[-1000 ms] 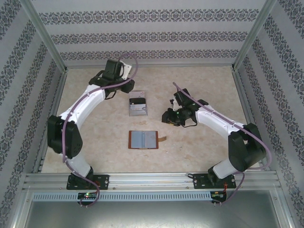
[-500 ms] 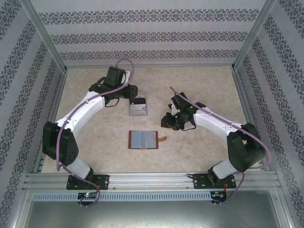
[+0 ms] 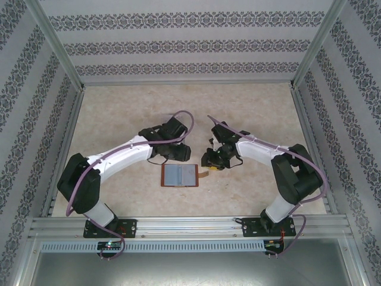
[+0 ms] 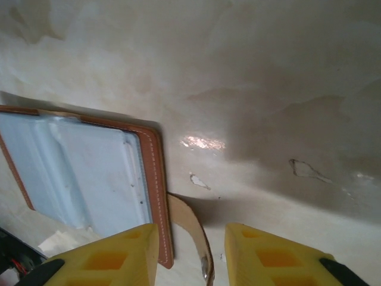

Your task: Take the credit cards out of the card holder

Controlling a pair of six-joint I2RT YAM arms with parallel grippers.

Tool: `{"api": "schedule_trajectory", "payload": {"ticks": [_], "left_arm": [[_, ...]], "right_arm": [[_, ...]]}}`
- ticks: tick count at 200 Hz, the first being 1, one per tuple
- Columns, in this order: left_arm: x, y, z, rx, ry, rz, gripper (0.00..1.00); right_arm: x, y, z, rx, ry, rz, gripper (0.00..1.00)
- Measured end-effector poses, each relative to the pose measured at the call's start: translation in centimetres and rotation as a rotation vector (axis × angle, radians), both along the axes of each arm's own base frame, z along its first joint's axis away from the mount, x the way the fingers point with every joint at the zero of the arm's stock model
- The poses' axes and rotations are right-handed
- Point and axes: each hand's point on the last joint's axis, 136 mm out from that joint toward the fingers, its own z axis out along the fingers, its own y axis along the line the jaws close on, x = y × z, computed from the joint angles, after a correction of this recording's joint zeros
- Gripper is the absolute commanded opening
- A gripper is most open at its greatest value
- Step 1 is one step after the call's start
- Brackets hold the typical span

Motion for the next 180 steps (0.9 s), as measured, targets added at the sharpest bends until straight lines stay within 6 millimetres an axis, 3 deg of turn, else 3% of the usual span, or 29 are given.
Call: {"api": "schedule_trajectory", "payload": {"ticks": [66, 120, 180], "left_arm": [[-3.9, -2.3, -3.5, -0.006, 0.155, 0.018, 0.44], [-5.1, -2.6, -7.4, 0.074, 0.241, 0.024, 0.46], [-4.9, -2.6, -8.2, 0.119, 0.248, 0.028, 0.47]], "right_arm": [[-1.5, 0.3, -2.1, 0.014, 0.046, 0.026, 0.10], [-2.0, 0.8, -2.5, 0.039, 0.047, 0.031, 0.09], [-2.0, 1.2, -2.7, 0.055, 0.042, 0.028, 0.10]]}}
